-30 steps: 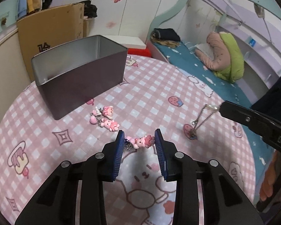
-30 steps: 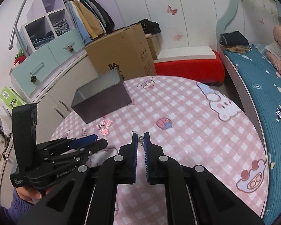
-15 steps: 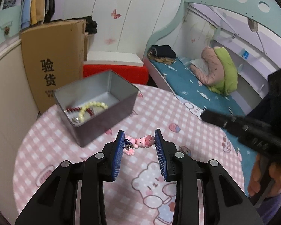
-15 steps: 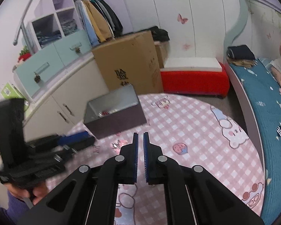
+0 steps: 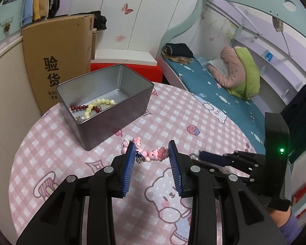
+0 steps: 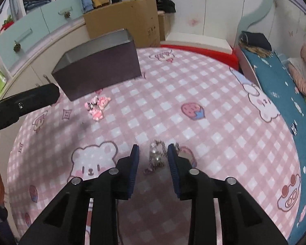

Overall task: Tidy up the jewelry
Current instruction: 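Carry charm and pearl chain over the grey box and open both grippers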

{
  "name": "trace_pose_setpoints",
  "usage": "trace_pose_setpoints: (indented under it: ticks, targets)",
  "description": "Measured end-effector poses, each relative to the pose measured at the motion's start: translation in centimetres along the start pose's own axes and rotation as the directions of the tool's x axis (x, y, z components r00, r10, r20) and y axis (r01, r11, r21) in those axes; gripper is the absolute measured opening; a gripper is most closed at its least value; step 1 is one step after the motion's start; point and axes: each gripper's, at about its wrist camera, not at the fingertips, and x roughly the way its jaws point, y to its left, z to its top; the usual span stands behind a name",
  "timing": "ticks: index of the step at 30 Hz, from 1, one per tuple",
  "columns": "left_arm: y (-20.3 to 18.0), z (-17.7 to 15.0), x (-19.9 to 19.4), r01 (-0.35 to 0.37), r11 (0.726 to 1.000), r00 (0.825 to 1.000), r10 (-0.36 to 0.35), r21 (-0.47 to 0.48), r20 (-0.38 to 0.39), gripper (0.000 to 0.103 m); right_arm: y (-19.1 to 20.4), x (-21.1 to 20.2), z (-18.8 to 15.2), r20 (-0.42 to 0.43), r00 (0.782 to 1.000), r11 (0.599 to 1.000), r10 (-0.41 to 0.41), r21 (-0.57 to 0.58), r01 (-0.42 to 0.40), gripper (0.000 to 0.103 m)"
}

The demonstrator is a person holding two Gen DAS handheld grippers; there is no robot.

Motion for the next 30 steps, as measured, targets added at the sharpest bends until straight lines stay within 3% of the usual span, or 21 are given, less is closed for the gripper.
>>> trace_pose_setpoints:
  ticks: [2,10,15,20,25,30]
  targets:
    - [0.0,0.1,0.0,0.004,1.0,1.0,-0.004,-0.001,0.001,0.033,0.1,0.1,0.0,0.006,1.0,1.0,-0.025,-0.018,0.025,0.009]
    - [-0.1,2.4,-1.1,0.035,0.999,0.999,-0.036,0.018,0.04,0.033,-0.8,-2.6,2.5,0.081,0.994,0.996,0.072,0.04,-0.076,0.009]
    - [1.0,6.2,-3.3,0.068,0.997,0.992,-0.07,0.024,0.106,0.033,-0.2,-5.9,7.1,0.175,0.975,0.988,0.14,0.033,-0.148,0.009]
    - [2.7,9.6,-3.9,0.036,0.999,0.991,-0.037,0.012,0.126,0.033,1.8,-8.1,12.0,0.26,0.951,0.985,0.167,-0.01,-0.17,0.009]
    - [6.0,12.0,-1.0,0.067,0.996,0.997,-0.064,-0.062,0.051,0.034,4.4,-8.3,15.9,0.296,0.935,0.981,0.196,-0.044,-0.191,0.009]
    - [8.3,11.6,2.0,0.034,0.993,0.999,-0.036,-0.116,-0.017,0.034,6.9,-6.6,18.3,0.277,0.941,0.98,0.197,-0.079,-0.182,0.009]
